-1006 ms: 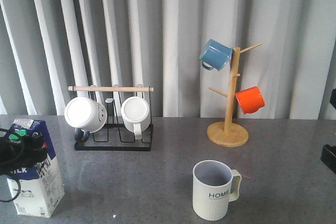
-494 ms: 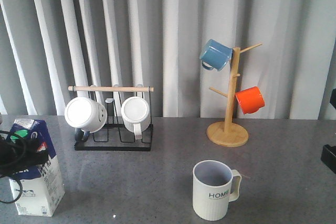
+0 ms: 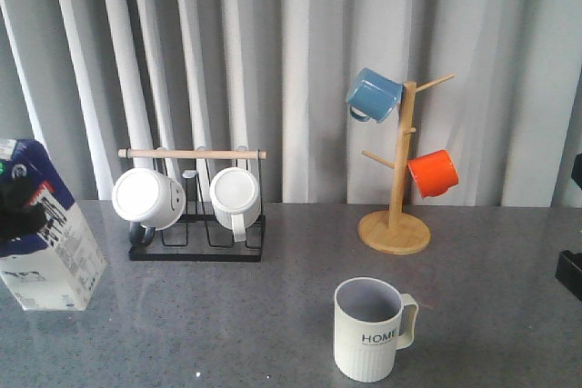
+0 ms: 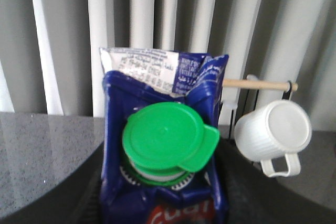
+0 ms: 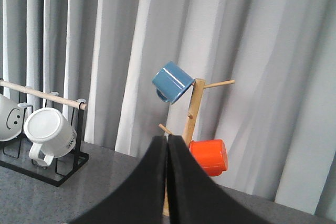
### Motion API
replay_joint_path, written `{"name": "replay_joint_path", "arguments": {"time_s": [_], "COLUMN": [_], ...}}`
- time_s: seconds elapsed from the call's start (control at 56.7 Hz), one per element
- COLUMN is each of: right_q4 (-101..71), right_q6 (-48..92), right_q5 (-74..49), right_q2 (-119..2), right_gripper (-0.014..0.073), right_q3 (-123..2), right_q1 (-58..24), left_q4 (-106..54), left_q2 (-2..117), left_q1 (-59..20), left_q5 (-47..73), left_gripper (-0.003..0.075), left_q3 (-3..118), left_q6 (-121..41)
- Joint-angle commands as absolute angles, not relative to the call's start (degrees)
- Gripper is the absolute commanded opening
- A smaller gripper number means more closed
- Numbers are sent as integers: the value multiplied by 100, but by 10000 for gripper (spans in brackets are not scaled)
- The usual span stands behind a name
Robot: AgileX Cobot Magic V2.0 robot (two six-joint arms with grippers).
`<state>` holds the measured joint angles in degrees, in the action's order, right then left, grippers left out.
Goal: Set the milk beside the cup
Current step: 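Carry the milk carton with the left gripper toward the white mug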
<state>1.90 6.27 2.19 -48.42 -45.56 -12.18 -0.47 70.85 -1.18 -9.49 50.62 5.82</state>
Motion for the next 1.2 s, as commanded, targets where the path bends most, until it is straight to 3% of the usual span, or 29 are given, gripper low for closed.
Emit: {"name": "replay_joint_path", "arguments": {"time_s": [0.0, 0.459, 0.6, 0.724, 0.883, 0.988, 1.183], "right_q4": [197, 197, 197, 197, 197, 197, 197], "right_q6": [693, 693, 693, 693, 693, 693, 693], "right_q5": [634, 634, 634, 634, 634, 634, 634], "right_q2": [-4799, -4799, -4799, -4799, -4799, -4799, -4799], "right_gripper": [-8, -8, -8, -8, -8, -8, -8], "right_q3": [-4727, -4727, -4727, -4727, -4727, -4727, -4727], "right_q1": [-1171, -1171, -1171, -1171, -1171, -1171, -1171], "left_q4": [-90, -430, -2722, -5709, -8978, -9444, -9174], "left_q2": [6595, 6312, 6365, 6464, 6721, 7098, 7723], "left_q1": [-154, -177, -366, -717, -1496, -2088, -3003], "left_q5": [-1289, -176, -218, -521, -2184, -3174, -2725], "left_gripper": [126, 128, 128, 128, 128, 128, 128], "left_q3": [5241, 5241, 5241, 5241, 5271, 5468, 5923], "left_q6": [759, 445, -1796, -4518, -7289, -7879, -7947]}}
